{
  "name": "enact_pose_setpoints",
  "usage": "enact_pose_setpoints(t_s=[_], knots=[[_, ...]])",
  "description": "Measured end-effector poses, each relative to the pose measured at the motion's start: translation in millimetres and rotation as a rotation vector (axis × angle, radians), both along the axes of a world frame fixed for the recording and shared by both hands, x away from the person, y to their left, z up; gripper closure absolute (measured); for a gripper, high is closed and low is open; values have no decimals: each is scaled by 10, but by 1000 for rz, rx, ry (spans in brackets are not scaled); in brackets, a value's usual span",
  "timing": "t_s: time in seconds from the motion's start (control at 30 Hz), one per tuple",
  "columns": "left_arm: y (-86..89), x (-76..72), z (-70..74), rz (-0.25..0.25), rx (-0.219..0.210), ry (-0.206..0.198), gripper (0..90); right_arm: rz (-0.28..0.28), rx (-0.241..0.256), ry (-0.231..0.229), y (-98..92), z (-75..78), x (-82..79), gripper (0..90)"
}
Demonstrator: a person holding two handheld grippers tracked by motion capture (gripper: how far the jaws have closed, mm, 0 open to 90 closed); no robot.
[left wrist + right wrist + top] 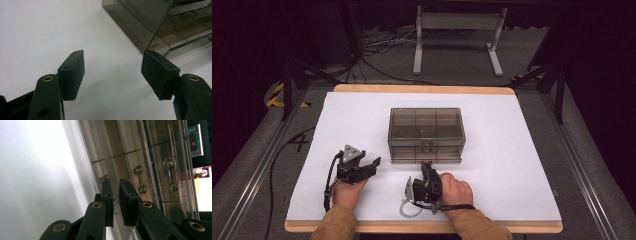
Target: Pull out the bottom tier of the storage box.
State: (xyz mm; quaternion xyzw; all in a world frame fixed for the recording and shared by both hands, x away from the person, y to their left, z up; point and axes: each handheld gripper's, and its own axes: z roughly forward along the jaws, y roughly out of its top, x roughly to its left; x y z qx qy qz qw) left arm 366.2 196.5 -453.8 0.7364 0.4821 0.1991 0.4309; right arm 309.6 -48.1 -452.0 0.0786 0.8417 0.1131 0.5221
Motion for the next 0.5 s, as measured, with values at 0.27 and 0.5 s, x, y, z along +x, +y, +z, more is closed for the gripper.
enact_pose_setpoints(t_s=[0.27, 0.5], knots=[[8, -22, -3, -11, -10, -3, 360, -3, 169, 97, -255, 115, 48, 781], [9, -13, -5, -20, -20, 2, 360, -19, 326, 181, -480, 170, 82, 746]])
